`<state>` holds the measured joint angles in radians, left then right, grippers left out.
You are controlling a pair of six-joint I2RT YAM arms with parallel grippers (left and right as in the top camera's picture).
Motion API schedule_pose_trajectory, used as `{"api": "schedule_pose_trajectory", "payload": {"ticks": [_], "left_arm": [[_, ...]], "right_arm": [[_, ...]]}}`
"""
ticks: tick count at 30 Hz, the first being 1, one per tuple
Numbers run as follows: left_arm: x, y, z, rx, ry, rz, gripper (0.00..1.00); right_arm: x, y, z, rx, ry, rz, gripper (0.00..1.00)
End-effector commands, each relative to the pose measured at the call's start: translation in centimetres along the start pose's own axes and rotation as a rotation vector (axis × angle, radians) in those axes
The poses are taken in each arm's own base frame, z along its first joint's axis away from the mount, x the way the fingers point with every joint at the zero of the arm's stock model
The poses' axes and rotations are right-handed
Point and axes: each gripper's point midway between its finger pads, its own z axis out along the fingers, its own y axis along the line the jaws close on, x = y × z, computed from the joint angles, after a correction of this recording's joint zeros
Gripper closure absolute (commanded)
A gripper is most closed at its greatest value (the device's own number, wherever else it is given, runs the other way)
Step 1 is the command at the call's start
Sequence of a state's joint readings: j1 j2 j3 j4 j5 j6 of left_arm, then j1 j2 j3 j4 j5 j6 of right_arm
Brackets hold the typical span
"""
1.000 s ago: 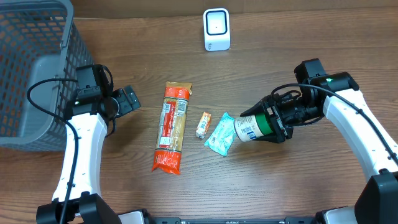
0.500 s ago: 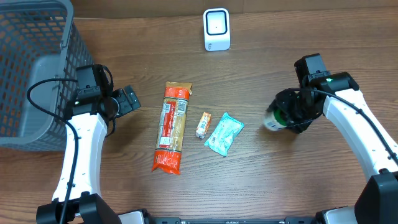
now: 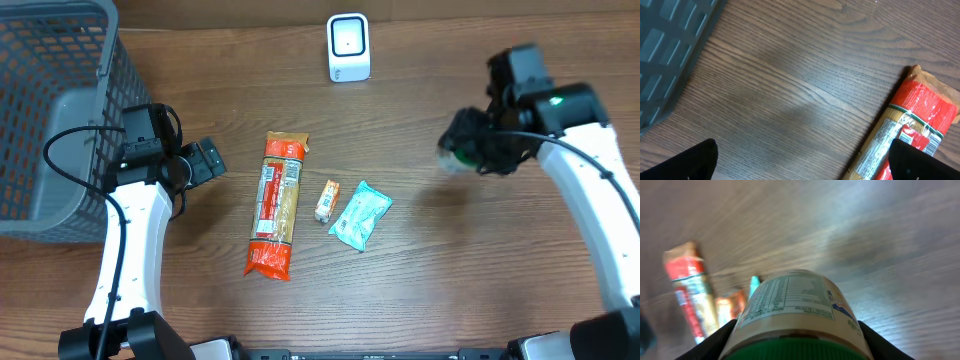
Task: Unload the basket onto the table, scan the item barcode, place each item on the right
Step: 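Carry the green jar up toward the white scanner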
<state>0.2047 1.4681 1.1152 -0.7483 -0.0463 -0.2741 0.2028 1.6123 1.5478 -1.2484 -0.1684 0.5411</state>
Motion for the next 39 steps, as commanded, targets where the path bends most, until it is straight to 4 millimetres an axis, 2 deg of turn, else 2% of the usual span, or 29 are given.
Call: {"api": "schedule_pose_trajectory", "payload": {"ticks": [1,5,9,12,14,18,21,26,30,33,39], "left_arm": [[-0.5,0.0,-0.6,-0.002,-0.024,0.016,0.00],[-0.5,0.0,-0.6,-0.002,-0.024,0.016,0.00],[-0.5,0.0,-0.6,-0.002,-0.024,0.016,0.00],[-0.5,0.0,-0.6,-0.002,-0.024,0.016,0.00],[-0.5,0.0,-0.6,-0.002,-0.024,0.016,0.00],[-0.5,0.0,-0.6,-0.002,-0.024,0.016,0.00],[-0.5,0.0,-0.6,-0.002,-0.024,0.016,0.00],[-0.5,0.0,-0.6,-0.002,-0.024,0.016,0.00],[-0.5,0.0,-0.6,-0.002,-0.024,0.016,0.00],[-0.5,0.0,-0.6,-0.002,-0.024,0.016,0.00],[-0.5,0.0,-0.6,-0.002,-0.024,0.016,0.00]], "right_arm": [[-2.3,3.2,-6.0,-0.092,-0.129,-0.135,0.96],[-3.0,4.7,-10.5,-0.125,-0.188,-0.175,0.96],[-3.6,6.6,-13.7,-0.149,-0.223,-0.247,0.96],[-3.4,7.8,-13.6,-0.145,-0.202,-0.309,0.96],[-3.5,8.7,-12.6,-0.135,-0.191,-0.361,0.96],[-4.8,10.8,-10.3,-0.121,-0.221,-0.404,0.96],[-5.9,13.9,-7.6,-0.159,-0.249,-0.454,0.96],[-7.7,17.1,-2.8,-0.112,-0.320,-0.510,0.96],[-9.0,20.8,0.2,-0.133,-0.405,-0.698,0.96],[-10.9,23.1,1.8,-0.131,-0.515,-0.743,0.96],[-16.0,25.8,4.5,-0.126,-0.742,-0.687,0.96]]}}
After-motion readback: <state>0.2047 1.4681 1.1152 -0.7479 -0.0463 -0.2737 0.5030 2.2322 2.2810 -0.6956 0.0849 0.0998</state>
